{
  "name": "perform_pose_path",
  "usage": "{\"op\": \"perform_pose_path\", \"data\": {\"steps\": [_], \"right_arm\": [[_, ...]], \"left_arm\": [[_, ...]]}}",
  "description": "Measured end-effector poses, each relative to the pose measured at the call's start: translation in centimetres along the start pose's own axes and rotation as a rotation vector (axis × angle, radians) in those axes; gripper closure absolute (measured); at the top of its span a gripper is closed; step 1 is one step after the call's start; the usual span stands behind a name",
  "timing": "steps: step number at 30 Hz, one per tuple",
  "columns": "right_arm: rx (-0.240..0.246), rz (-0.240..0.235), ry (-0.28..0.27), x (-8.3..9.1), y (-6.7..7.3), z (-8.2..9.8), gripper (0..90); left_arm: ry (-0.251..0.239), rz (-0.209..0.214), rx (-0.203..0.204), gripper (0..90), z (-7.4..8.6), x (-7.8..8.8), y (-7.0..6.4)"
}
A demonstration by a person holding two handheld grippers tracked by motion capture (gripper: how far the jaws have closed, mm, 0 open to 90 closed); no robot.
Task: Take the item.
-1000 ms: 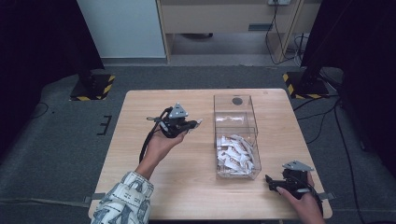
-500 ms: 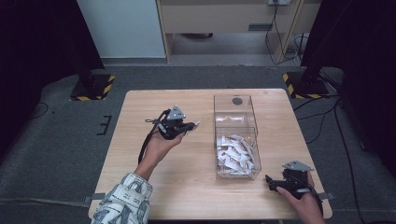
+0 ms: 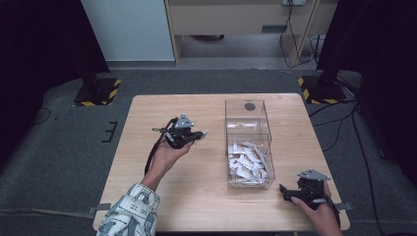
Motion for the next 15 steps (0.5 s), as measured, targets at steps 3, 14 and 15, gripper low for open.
{"op": "perform_pose_path", "data": {"steps": [3, 14, 15], "right_arm": [[0.000, 0.000, 0.000, 0.0, 0.0, 0.0, 0.7], [0.000, 0.000, 0.000, 0.0, 0.0, 0.0, 0.7], [0.000, 0.000, 0.000, 0.0, 0.0, 0.0, 0.7]], "left_arm": [[0.006, -0.004, 0.005, 89.9, 0.3, -0.2, 0.2], [0.030, -0.024, 0.024, 90.0, 1.9, -0.6, 1.4], [0.033, -0.025, 0.027, 89.9, 2.0, -0.6, 1.5]]}}
Point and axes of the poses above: each handheld gripper's, and its own axes: x roughly backward along the jaws, z roughly out of its underside, y roughly to its left, the point moved 9 cm from there along -x, roughly forward along the jaws, and after that the axes turned 1 degree about y, right-handed, at the moved point
